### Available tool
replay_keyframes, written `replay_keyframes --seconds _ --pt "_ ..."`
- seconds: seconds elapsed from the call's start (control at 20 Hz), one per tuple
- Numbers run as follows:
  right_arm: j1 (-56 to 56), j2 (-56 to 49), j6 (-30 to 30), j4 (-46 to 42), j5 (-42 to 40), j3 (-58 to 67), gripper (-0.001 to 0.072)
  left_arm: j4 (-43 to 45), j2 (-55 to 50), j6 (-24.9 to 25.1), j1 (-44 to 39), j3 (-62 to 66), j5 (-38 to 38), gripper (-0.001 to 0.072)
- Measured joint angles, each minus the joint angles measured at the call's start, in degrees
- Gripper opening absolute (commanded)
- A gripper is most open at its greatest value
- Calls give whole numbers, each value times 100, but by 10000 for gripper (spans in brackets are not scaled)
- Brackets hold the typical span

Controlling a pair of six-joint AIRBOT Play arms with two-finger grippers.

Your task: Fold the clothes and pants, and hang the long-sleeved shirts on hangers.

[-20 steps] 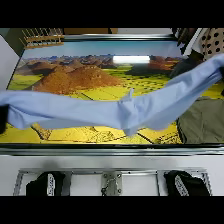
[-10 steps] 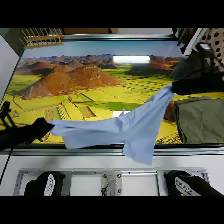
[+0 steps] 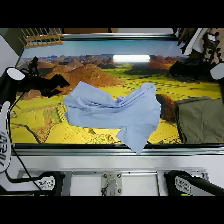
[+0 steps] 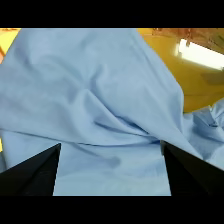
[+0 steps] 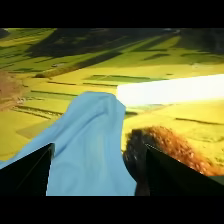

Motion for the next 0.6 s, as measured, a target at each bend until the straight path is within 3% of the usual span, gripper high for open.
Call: replay_keyframes --seconds 0.15,0.35,0.6 --pt "-330 352 -278 -17 614 -470 610 315 -107 22 260 -229 -214 717" --pt "-472 868 -442 70 1067 -1620 610 656 267 39 551 -1690 22 717" --pt "-501 1014 -487 457 1176 -2852 610 87 442 203 667 -3141 693 716"
